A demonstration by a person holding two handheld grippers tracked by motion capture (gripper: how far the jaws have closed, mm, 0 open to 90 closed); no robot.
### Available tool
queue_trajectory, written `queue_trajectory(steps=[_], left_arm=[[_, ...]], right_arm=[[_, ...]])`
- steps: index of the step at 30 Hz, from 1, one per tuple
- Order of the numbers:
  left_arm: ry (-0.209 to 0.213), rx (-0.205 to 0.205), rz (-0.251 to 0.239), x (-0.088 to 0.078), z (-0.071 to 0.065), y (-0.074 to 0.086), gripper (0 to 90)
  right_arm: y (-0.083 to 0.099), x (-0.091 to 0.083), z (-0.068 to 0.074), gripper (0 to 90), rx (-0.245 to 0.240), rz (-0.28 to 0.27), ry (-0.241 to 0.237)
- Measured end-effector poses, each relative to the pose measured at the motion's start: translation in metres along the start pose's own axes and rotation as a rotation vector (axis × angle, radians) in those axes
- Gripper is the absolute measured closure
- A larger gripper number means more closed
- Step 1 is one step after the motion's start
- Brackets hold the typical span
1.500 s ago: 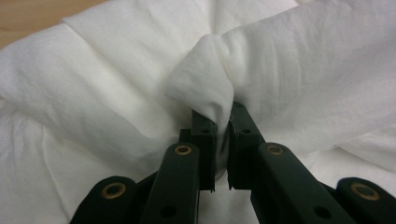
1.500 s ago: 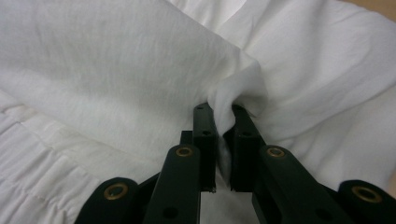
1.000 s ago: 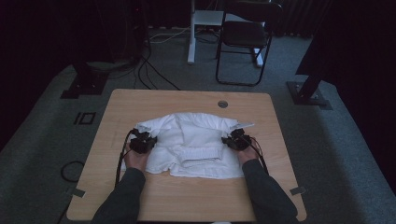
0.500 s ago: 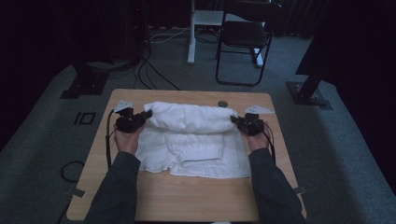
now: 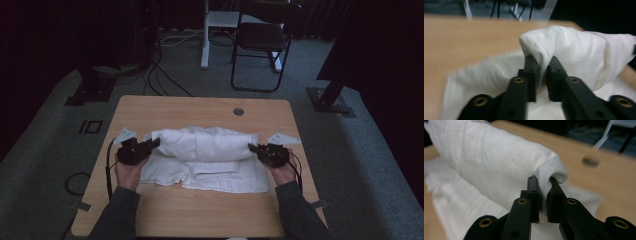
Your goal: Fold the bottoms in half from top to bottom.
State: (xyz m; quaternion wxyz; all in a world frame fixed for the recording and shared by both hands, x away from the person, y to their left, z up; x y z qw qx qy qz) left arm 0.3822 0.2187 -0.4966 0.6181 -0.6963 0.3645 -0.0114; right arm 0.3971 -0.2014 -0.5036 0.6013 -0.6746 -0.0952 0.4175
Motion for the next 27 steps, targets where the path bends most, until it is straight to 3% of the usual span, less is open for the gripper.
queue_trajectory(steps=[1, 2, 3, 4, 5, 8, 10, 13, 15, 18, 20, 23, 27], left_arm=[[0.0, 0.0, 0.0, 0.0, 0.0, 0.0, 70.9], [-0.011, -0.001, 0.022, -0.001, 0.0, 0.015, 64.1], [-0.011, -0.001, 0.022, -0.001, 0.0, 0.015, 60.3], [-0.02, -0.007, 0.009, -0.003, 0.001, 0.018, 60.3], [-0.028, -0.017, -0.021, -0.009, 0.002, 0.013, 54.7], [-0.037, -0.012, -0.056, -0.016, -0.002, -0.001, 53.8], [-0.043, 0.026, -0.055, -0.015, -0.012, -0.013, 55.4], [-0.029, 0.092, -0.032, -0.004, -0.032, -0.02, 58.8], [-0.025, 0.125, 0.008, 0.009, -0.041, -0.016, 60.0], [-0.014, 0.129, 0.09, 0.03, -0.046, 0.001, 59.8], [-0.023, 0.137, 0.134, 0.039, -0.046, 0.016, 57.8], [-0.03, 0.148, 0.192, 0.045, -0.042, 0.037, 59.7], [-0.052, 0.191, 0.246, 0.047, -0.039, 0.057, 82.0]], right_arm=[[0.0, 0.0, 0.0, 81.3, 0.0, 0.0, 0.0], [0.021, 0.002, 0.005, 71.3, 0.032, 0.044, -0.036], [0.021, 0.002, 0.005, 71.3, 0.032, 0.044, -0.036], [0.026, 0.002, 0.006, 64.6, 0.04, 0.051, -0.05], [0.029, -0.001, 0.009, 49.5, 0.044, 0.034, -0.047], [0.018, -0.007, 0.011, 45.0, 0.046, -0.018, -0.033], [-0.001, -0.011, 0.016, 47.0, 0.033, -0.065, -0.016], [-0.017, 0.001, 0.027, 52.8, -0.004, -0.056, 0.004], [-0.021, 0.013, 0.035, 56.6, -0.025, -0.027, -0.001], [-0.015, 0.038, 0.045, 57.6, -0.076, 0.06, 0.012], [-0.005, 0.048, 0.045, 55.8, -0.083, 0.119, 0.028], [0.008, 0.052, 0.044, 56.8, -0.063, 0.151, 0.02], [0.027, 0.05, 0.041, 60.5, -0.041, 0.185, 0.005]])
Point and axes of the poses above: each handheld gripper's, and its own axes: x roughly forward along the jaws, y roughly out of its underside, z roughly to its left, the point moved 4 cm from there along x, roughly forward along the jaws, and after that the axes turned 2 degrees about -y, right-handed, at the moved point
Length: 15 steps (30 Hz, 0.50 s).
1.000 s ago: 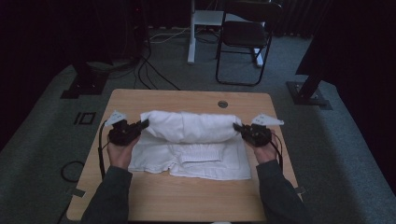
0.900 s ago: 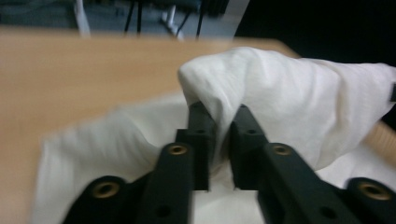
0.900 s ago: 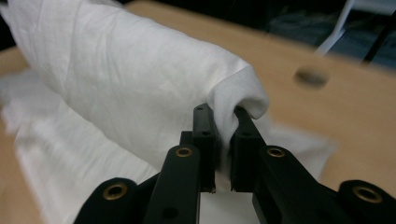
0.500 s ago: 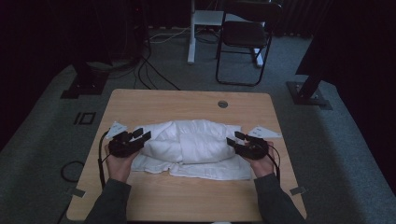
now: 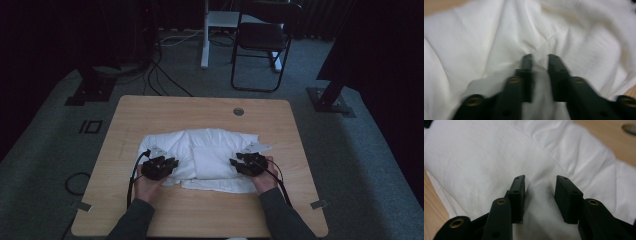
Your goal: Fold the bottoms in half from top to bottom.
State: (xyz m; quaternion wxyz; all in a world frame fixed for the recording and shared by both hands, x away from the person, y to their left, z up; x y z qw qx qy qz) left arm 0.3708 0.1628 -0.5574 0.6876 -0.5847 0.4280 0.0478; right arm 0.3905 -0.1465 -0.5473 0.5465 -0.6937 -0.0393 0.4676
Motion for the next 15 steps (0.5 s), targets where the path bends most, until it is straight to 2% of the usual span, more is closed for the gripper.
queue_trajectory(steps=[2, 3, 4, 6, 9, 11, 15], left_arm=[[-0.002, 0.02, 0.017, 0.002, -0.001, 0.005, 86.7], [-0.019, 0.044, 0.021, 0.003, -0.002, 0.007, 87.4], [-0.03, 0.049, 0.021, 0.003, -0.002, 0.009, 87.9], [-0.039, 0.049, 0.011, 0.002, -0.001, 0.01, 88.3], [-0.063, 0.044, 0.0, -0.001, 0.004, 0.01, 88.4], [-0.072, 0.024, -0.013, -0.005, 0.01, 0.011, 88.6], [-0.063, 0.029, -0.006, -0.006, 0.011, 0.012, 88.5]], right_arm=[[0.007, 0.002, -0.001, 62.6, 0.01, 0.01, -0.006], [0.011, 0.003, -0.002, 64.3, 0.016, 0.014, -0.008], [0.014, 0.004, -0.002, 65.7, 0.024, 0.019, -0.01], [0.019, 0.006, -0.003, 74.2, 0.031, 0.021, -0.01], [0.021, 0.005, -0.002, 80.3, 0.011, 0.025, 0.017], [0.021, 0.004, -0.002, 81.7, 0.006, 0.03, 0.027], [0.024, 0.006, -0.001, 81.2, -0.008, 0.038, 0.026]])
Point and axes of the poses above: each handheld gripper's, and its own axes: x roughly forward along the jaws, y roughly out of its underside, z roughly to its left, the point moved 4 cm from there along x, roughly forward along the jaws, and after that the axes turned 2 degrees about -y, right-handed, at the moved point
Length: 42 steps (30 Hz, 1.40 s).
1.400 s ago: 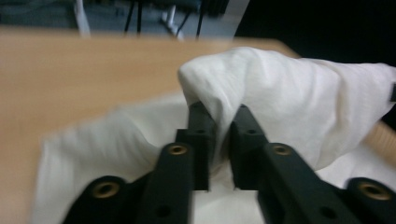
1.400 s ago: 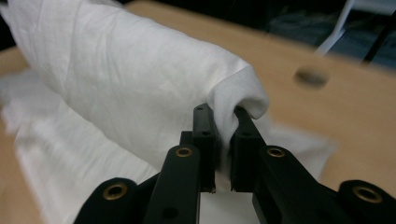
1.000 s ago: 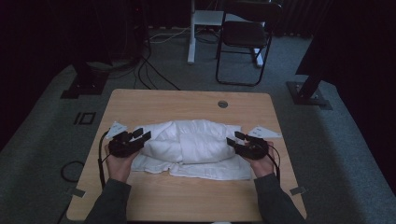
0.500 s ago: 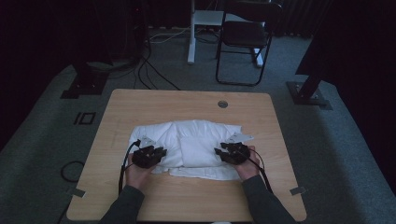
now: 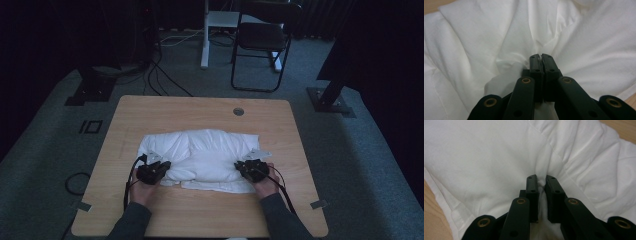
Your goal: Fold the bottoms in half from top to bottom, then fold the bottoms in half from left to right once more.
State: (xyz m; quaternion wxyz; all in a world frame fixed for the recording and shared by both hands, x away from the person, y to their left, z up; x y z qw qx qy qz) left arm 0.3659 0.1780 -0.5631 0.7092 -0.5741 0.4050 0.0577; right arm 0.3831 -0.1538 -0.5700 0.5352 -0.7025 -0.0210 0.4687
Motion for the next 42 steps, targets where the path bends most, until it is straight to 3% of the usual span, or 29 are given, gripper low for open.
queue_trajectory(steps=[2, 3, 4, 8, 10, 12, 13, 16, 18, 21, 26, 27, 29, 30, 33, 38, 39, 42], left_arm=[[0.015, -0.009, -0.005, 0.0, 0.0, 0.0, 86.6], [0.032, -0.012, -0.038, -0.004, 0.001, -0.002, 86.6], [0.022, -0.024, -0.069, -0.009, 0.006, -0.004, 67.6], [-0.025, -0.112, -0.13, -0.02, 0.027, -0.007, 47.8], [-0.091, -0.149, -0.119, -0.021, 0.041, -0.005, 41.5], [-0.112, -0.168, -0.114, -0.02, 0.046, -0.004, 34.5], [-0.14, -0.24, -0.077, -0.015, 0.061, 0.002, 29.8], [-0.186, -0.284, -0.045, -0.011, 0.074, 0.008, 26.5], [-0.189, -0.295, -0.043, -0.01, 0.075, 0.009, 26.3], [-0.211, -0.322, 0.002, -0.004, 0.083, 0.015, 24.7], [-0.229, -0.344, 0.007, -0.001, 0.086, 0.017, 22.2], [-0.256, -0.366, 0.01, 0.0, 0.09, 0.018, 19.3], [-0.262, -0.378, 0.013, 0.001, 0.091, 0.018, 17.7], [-0.256, -0.397, 0.022, 0.004, 0.093, 0.02, 15.9], [-0.266, -0.401, 0.029, 0.005, 0.095, 0.022, 14.3], [-0.263, -0.389, 0.032, 0.006, 0.094, 0.021, 14.3], [-0.234, -0.39, 0.023, 0.006, 0.093, 0.021, 14.5], [-0.207, -0.392, 0.017, 0.006, 0.091, 0.02, 15.3]], right_arm=[[0.001, 0.0, 0.0, 80.8, 0.001, 0.0, -0.004], [0.001, 0.001, -0.001, 80.0, 0.006, -0.002, -0.007], [0.002, 0.002, -0.001, 77.3, 0.018, -0.005, -0.018], [0.003, 0.003, -0.003, 75.1, 0.037, -0.015, -0.034], [0.004, 0.003, -0.003, 74.5, 0.041, -0.017, -0.038], [0.003, 0.004, -0.003, 74.4, 0.04, -0.017, -0.037], [0.003, 0.004, -0.002, 73.9, 0.04, -0.018, -0.037], [0.003, 0.004, -0.002, 73.5, 0.039, -0.016, -0.036], [0.003, 0.004, -0.002, 73.5, 0.039, -0.017, -0.037], [0.004, 0.005, -0.002, 73.3, 0.039, -0.02, -0.04], [0.004, 0.004, -0.002, 72.9, 0.038, -0.022, -0.04], [0.004, 0.004, -0.002, 72.6, 0.038, -0.023, -0.041], [0.004, 0.005, -0.002, 72.5, 0.04, -0.023, -0.043], [0.004, 0.005, -0.002, 72.5, 0.04, -0.023, -0.044], [0.005, 0.005, -0.002, 72.2, 0.041, -0.025, -0.047], [0.005, 0.005, -0.002, 72.0, 0.044, -0.029, -0.049], [0.005, 0.005, -0.002, 71.8, 0.044, -0.03, -0.05], [0.005, 0.005, -0.002, 71.7, 0.046, -0.03, -0.051]])
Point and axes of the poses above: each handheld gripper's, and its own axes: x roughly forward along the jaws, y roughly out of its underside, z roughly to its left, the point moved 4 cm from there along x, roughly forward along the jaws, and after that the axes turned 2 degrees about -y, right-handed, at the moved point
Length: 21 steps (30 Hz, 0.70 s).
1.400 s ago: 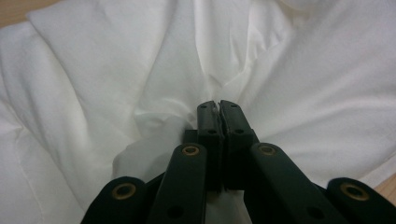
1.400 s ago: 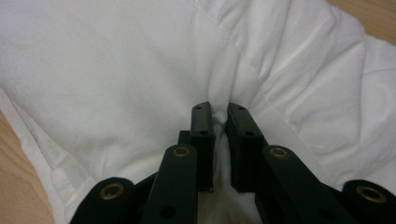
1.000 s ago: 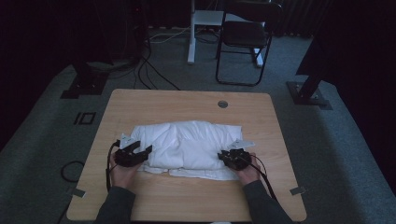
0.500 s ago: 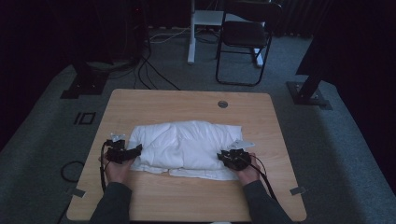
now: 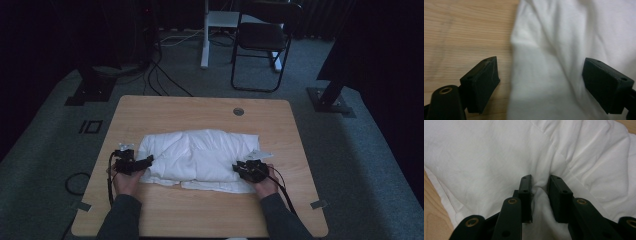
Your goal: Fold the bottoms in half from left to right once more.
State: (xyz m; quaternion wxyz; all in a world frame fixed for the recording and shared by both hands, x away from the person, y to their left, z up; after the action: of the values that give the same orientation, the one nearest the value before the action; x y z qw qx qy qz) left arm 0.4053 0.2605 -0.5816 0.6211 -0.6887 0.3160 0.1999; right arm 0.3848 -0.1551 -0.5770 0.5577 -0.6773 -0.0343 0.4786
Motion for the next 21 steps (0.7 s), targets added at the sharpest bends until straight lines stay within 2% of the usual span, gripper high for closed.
queue_trajectory(steps=[1, 4, 5, 7, 9, 12, 14, 16, 19, 20, 21], left_arm=[[0.044, 0.004, 0.0, 0.0, -0.004, 0.0, 15.6], [0.065, 0.018, 0.002, 0.001, -0.008, 0.0, 19.2], [0.105, 0.02, 0.002, 0.001, -0.012, 0.0, 22.7], [0.128, 0.023, 0.005, 0.002, -0.016, 0.0, 28.1], [0.147, 0.025, 0.009, 0.002, -0.019, 0.001, 40.2], [0.175, 0.038, 0.031, 0.003, -0.022, 0.002, 68.9], [0.176, 0.041, 0.038, 0.003, -0.023, 0.003, 79.6], [0.186, 0.027, 0.024, 0.0, -0.022, 0.001, 83.0], [0.205, -0.003, -0.026, -0.011, -0.022, -0.004, 83.9], [0.205, -0.003, -0.026, -0.011, -0.022, -0.004, 84.0], [0.22, -0.018, -0.064, -0.019, -0.021, -0.009, 84.1]], right_arm=[[0.0, 0.0, 0.0, 71.7, 0.0, 0.0, 0.0], [0.0, 0.0, 0.0, 71.4, 0.003, -0.003, -0.002], [0.0, 0.0, 0.0, 71.3, 0.004, -0.002, -0.003], [0.0, 0.0, 0.0, 71.2, 0.005, -0.003, -0.005], [0.0, 0.0, 0.0, 71.1, 0.005, -0.003, -0.006], [0.0, 0.0, 0.0, 70.3, 0.005, -0.002, -0.009], [0.0, 0.0, 0.0, 68.9, 0.005, -0.002, -0.011], [-0.004, -0.004, -0.001, 59.3, 0.005, -0.002, -0.005], [-0.015, -0.01, 0.001, 52.9, -0.007, -0.034, 0.014], [-0.015, -0.01, 0.001, 52.9, -0.007, -0.034, 0.014], [-0.024, -0.011, 0.008, 50.3, -0.024, -0.061, 0.016]])
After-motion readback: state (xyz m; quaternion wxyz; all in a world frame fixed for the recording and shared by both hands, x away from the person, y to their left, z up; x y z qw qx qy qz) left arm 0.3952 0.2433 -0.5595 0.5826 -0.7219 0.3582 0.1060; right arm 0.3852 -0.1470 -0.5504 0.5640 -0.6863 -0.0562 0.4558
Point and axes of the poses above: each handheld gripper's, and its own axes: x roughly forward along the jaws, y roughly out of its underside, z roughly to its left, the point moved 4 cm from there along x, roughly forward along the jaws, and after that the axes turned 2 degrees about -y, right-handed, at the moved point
